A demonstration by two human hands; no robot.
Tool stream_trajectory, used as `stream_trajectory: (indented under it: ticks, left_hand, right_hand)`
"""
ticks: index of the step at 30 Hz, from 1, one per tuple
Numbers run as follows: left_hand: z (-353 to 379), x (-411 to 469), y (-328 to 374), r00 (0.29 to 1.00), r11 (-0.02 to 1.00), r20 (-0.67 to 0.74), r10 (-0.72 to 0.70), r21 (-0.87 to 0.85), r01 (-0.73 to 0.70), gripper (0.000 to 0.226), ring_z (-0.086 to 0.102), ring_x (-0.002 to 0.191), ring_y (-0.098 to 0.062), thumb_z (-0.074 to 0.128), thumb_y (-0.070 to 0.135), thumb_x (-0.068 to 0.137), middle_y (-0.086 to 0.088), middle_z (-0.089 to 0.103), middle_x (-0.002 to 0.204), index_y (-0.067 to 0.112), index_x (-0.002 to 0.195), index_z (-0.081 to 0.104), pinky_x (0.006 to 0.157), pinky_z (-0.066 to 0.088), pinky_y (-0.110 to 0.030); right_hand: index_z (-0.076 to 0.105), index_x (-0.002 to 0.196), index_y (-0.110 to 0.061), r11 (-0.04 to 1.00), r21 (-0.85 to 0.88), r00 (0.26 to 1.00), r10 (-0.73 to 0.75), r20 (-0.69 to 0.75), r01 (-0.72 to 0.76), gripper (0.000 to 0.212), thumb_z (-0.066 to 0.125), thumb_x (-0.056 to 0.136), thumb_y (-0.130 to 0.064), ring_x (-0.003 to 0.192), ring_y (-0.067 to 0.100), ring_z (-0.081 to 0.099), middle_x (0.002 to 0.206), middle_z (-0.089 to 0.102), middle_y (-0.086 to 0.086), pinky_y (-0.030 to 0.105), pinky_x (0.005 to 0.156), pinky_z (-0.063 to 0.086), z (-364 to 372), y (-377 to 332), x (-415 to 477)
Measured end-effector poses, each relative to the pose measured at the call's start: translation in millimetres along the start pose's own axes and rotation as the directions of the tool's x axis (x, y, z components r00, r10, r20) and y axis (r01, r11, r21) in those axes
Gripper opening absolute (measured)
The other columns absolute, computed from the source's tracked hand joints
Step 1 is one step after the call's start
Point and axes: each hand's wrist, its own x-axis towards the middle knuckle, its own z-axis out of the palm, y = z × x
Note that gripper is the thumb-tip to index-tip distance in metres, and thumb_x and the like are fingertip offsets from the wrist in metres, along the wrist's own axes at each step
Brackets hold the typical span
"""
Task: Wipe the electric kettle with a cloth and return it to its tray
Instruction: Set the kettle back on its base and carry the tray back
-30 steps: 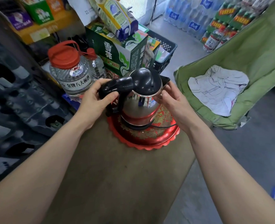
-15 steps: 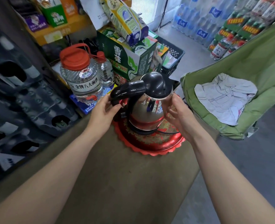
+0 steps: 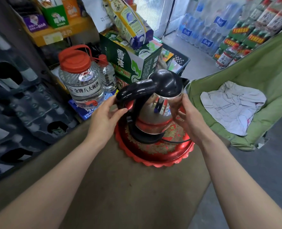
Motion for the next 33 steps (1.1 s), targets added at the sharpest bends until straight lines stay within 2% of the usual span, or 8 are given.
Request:
stream_trajectory:
  ticks: [3,7,12,17,23,26,30,33]
  left_hand:
    - [4.0,7.8,-0.6,1.0,0.999,0.013,0.008,0.051,-0.009,0.041,0.053,0.103,0.022,0.064,0.027,0.091,0.029,0.061,0.113,0.028,0.131,0.056,0.086,0.038,-0.001]
    - [3.7,7.1,-0.9,0.997,0.998,0.071,0.016,0.062,-0.02,0.042,0.056,0.113,0.009,0.062,0.027,0.093,0.018,0.063,0.123,0.031,0.134,0.054,0.095,0.042,-0.014]
    - [-9.3,-1.7,-3.7,0.999,0.997,0.005,0.039,0.065,-0.039,0.04,0.05,0.102,0.026,0.06,0.017,0.093,0.017,0.061,0.119,0.026,0.132,0.055,0.084,0.034,0.003]
    - [-16.0,-5.3,-21.9,1.0,0.998,-0.014,-0.021,0.063,0.022,0.046,0.053,0.099,0.024,0.058,0.016,0.095,0.012,0.06,0.124,0.026,0.139,0.048,0.082,0.036,0.003]
    - [-11.4,-7.8,-29.6,0.999,0.997,-0.026,-0.034,0.074,0.036,0.044,0.048,0.101,0.028,0.057,0.018,0.095,0.016,0.058,0.125,0.025,0.138,0.047,0.083,0.033,0.005]
    - [-10.3,-8.4,-30.4,0.998,0.996,-0.048,-0.038,0.084,0.042,0.046,0.048,0.104,0.021,0.058,0.019,0.095,0.013,0.057,0.13,0.026,0.139,0.047,0.082,0.032,0.006]
    - [-5.4,-6.4,-27.7,0.998,0.997,-0.054,-0.021,0.077,0.025,0.043,0.044,0.098,0.031,0.056,0.016,0.095,0.02,0.054,0.124,0.026,0.137,0.048,0.08,0.03,0.008]
    - [-0.7,1.9,-31.2,0.998,0.997,-0.06,-0.003,0.079,0.008,0.043,0.042,0.1,0.032,0.055,0.015,0.096,0.02,0.053,0.124,0.026,0.137,0.046,0.084,0.031,0.005]
  right_hand:
    - [0.067,0.089,-0.032,1.0,-0.028,0.999,-0.004,-0.033,0.003,0.043,0.035,0.101,-0.059,0.093,0.019,0.054,0.091,0.061,-0.002,0.041,0.091,0.05,-6.8,4.9,-1.9]
    - [0.064,0.091,-0.029,1.0,-0.002,1.0,-0.009,-0.027,0.009,0.039,0.035,0.103,-0.053,0.089,0.015,0.05,0.087,0.057,-0.006,0.04,0.094,0.049,-12.5,16.2,-17.5]
    - [0.055,0.101,-0.035,0.999,0.026,0.999,-0.037,0.007,0.037,0.019,0.04,0.103,-0.047,0.09,0.005,0.054,0.088,0.06,-0.021,0.033,0.088,0.046,2.1,21.9,-22.1]
    - [0.057,0.131,-0.028,0.998,-0.024,0.998,-0.051,0.025,0.052,0.037,0.038,0.105,-0.046,0.101,-0.005,0.068,0.111,0.072,-0.018,0.021,0.088,0.052,18.2,23.1,-21.2]
    - [0.064,0.109,-0.048,0.995,-0.058,0.997,-0.076,0.022,0.077,0.029,0.036,0.107,-0.04,0.108,-0.01,0.064,0.111,0.072,-0.025,0.015,0.09,0.049,20.4,24.6,-29.3]
    - [0.062,0.124,-0.035,0.995,-0.047,0.995,-0.091,0.027,0.092,0.031,0.036,0.107,-0.038,0.113,-0.007,0.063,0.117,0.071,-0.021,0.013,0.09,0.049,23.2,24.4,-32.7]
    - [0.069,0.103,-0.043,0.991,-0.007,0.991,-0.134,-0.013,0.134,0.035,0.038,0.108,-0.028,0.109,-0.006,0.065,0.11,0.074,-0.023,0.011,0.088,0.051,19.6,29.6,-37.3]
    - [0.066,0.124,-0.039,0.985,-0.139,0.972,-0.124,-0.199,0.097,0.028,0.047,0.105,-0.034,0.117,-0.001,0.06,0.127,0.066,-0.018,0.024,0.104,0.047,4.8,55.7,-35.4]
